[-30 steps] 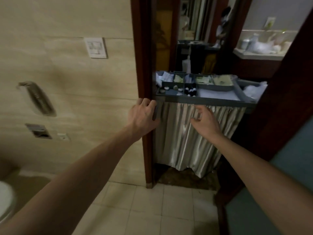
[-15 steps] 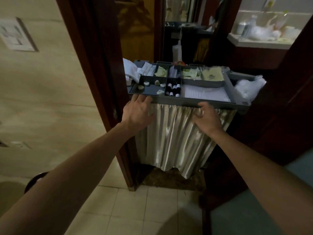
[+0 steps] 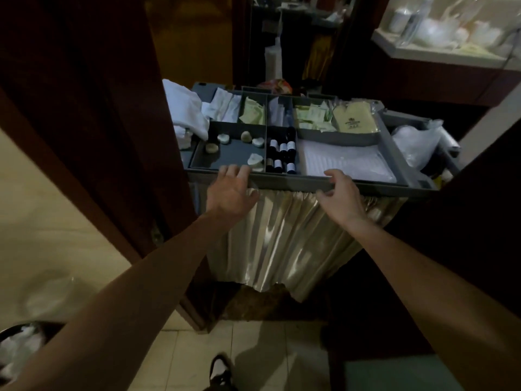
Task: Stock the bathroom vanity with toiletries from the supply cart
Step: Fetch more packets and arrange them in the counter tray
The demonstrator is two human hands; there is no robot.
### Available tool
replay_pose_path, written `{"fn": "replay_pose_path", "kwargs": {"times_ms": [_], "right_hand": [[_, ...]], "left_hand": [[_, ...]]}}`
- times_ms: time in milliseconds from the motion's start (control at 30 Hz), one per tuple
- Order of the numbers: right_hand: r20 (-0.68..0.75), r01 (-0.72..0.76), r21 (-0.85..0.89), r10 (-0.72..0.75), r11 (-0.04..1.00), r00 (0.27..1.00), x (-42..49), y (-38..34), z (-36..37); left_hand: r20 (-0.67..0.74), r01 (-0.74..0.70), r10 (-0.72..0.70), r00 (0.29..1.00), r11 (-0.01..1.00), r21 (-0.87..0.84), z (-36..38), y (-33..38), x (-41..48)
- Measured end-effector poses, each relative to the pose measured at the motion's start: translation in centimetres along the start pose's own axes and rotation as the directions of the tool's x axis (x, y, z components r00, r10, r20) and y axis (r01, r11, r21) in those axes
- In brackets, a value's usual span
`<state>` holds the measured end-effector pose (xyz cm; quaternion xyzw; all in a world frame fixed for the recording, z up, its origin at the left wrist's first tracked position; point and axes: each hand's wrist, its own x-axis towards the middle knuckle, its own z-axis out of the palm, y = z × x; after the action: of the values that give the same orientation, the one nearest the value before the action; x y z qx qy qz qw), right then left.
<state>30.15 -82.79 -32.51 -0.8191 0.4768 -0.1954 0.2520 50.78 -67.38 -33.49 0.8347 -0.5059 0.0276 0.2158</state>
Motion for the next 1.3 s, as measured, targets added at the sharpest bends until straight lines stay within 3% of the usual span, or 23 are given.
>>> {"fn": "replay_pose_path", "kwargs": {"times_ms": [100, 433, 700, 900, 1167, 1300], "right_hand": [[-0.003, -0.012, -0.023, 0.012, 1.000, 1.000, 2.1, -0.3, 0.3], [-0.012, -0.020, 0.029, 0.020, 0.999, 1.000, 10.3, 2.5, -0.6], [0.038, 0.117, 0.116, -0.123, 0.986, 0.992, 22.5, 4.2, 0.0], [0.120, 0.132, 0.163, -0.152, 0.978, 0.981, 29.4, 3.1, 2.4], [0.133, 0.229, 0.168, -0.252, 0.959, 0.959, 34.0, 0.1, 5.8], [0.178, 0.204, 0.158, -0.231, 0.966, 0.957, 36.0, -1.5, 6.6]], "left_hand": [[-0.086, -0.023, 0.017, 0.996, 0.997, -0.068, 1.6, -0.5, 2.5], [-0.001, 0.017, -0.017, 1.000, 0.995, -0.097, 4.2, 1.1, 12.0], [-0.027, 0.128, -0.128, 0.991, 0.992, -0.011, 5.4, 2.2, 19.8], [-0.062, 0.219, -0.220, 0.973, 0.975, -0.034, 5.7, 1.9, 22.5], [-0.128, 0.215, -0.207, 0.970, 0.975, 0.051, 5.7, -1.3, 24.1], [-0.127, 0.232, -0.224, 0.966, 0.971, 0.052, 5.7, -3.1, 25.7]]}}
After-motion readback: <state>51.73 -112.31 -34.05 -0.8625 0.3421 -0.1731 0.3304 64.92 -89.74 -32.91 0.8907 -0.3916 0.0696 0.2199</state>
